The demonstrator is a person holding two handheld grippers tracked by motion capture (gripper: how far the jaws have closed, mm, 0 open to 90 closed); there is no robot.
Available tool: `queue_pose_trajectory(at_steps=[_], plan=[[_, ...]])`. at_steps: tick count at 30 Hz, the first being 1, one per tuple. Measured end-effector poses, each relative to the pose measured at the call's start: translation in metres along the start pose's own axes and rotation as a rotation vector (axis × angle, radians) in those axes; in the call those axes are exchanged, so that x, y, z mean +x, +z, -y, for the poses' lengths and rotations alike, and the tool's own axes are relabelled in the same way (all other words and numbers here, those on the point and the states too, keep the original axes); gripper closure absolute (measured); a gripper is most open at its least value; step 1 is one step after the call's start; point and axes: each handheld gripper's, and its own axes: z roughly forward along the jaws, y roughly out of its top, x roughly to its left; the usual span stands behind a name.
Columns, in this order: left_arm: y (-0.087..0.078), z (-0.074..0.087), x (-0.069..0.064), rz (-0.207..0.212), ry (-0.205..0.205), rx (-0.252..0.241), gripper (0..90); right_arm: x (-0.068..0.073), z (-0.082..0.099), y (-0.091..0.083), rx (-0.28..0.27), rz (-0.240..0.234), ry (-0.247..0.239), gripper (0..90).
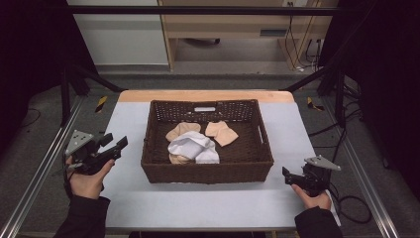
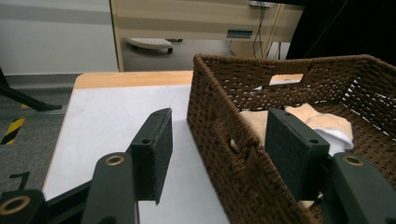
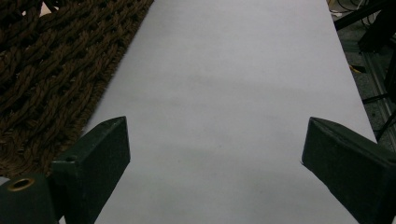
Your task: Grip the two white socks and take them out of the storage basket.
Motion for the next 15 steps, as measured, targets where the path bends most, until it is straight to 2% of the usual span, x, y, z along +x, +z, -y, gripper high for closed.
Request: queue_pose_trajectory(at_steps=[3,15], plan=[[0.004,-0.007,-0.006,0.005,0.019,-0.003,41.4,0.000,0.000,0.000,-0.003,0.002,-0.004,8.0],[0.019,-0.028,-0.029,0.040,0.050,-0.011,41.9,0.001,0.000,0.001,-0.005,0.003,-0.005,8.2]])
